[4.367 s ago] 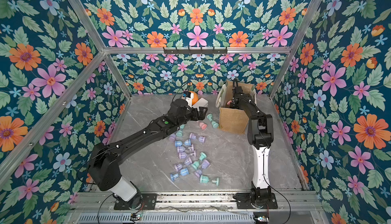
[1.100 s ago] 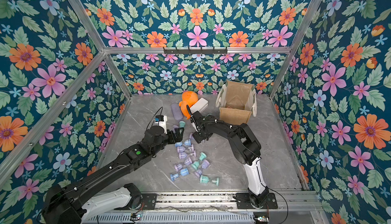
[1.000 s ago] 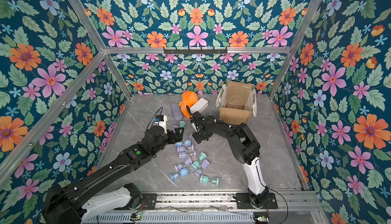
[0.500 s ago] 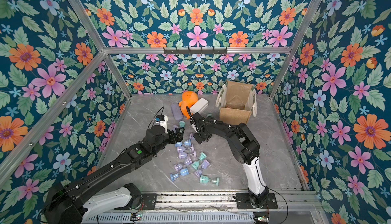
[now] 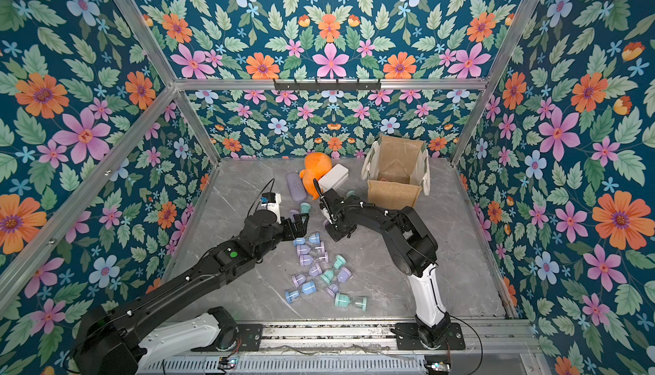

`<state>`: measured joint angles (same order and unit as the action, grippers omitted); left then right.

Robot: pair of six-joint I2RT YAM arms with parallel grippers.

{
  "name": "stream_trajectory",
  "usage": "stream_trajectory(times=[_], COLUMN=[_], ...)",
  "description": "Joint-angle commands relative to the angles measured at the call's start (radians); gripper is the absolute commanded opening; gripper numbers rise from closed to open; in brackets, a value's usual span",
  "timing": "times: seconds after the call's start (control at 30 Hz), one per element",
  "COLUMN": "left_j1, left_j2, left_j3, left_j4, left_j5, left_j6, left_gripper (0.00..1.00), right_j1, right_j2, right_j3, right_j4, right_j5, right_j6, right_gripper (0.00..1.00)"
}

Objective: Put the hourglass into the canvas bag
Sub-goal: Pick up the hourglass from the center of the board.

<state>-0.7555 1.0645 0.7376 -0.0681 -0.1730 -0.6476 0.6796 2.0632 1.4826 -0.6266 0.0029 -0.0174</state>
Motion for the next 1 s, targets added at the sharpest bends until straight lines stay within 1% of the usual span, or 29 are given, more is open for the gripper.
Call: stream_trajectory(times=[0.0, 0.07, 0.13, 0.27, 0.37, 0.53, 0.97], left_j1=[0.001, 0.000, 0.000, 0.001, 0.001, 0.000, 0.000], left_j2=[-0.005, -0.006, -0.008, -0.009, -0.010, -0.012, -0.011], left_j3=[0.002, 0.002, 0.004, 0.005, 0.005, 0.003, 0.004], left_j4=[0.006, 0.006, 0.007, 0.008, 0.008, 0.010, 0.015], left_j5=[-0.006, -0.007, -0.005, -0.005, -0.002, 0.001, 0.003], left_j6=[0.006, 0.006, 0.006, 0.010, 0.008, 0.006, 0.005], left_gripper=[1.00, 1.00, 1.00, 1.00, 1.00, 1.00, 1.00], right_j1=[-0.001, -0.004, -0.011, -0.033, -0.036, -0.035, -0.021], right_j2=[-0.023, -0.039, -0.054, -0.090, -0.093, -0.092, -0.069], right_j3=[0.002, 0.000, -0.002, -0.010, -0.011, -0.031, -0.066], right_j4=[-0.025, -0.022, -0.023, -0.025, -0.043, -0.041, -0.042], right_j5=[-0.022, -0.036, -0.043, -0.080, -0.056, -0.065, -0.005], right_j6=[0.019, 0.028, 0.042, 0.069, 0.067, 0.070, 0.085], right_gripper=[0.44, 0.44, 0.42, 0.42, 0.42, 0.41, 0.42])
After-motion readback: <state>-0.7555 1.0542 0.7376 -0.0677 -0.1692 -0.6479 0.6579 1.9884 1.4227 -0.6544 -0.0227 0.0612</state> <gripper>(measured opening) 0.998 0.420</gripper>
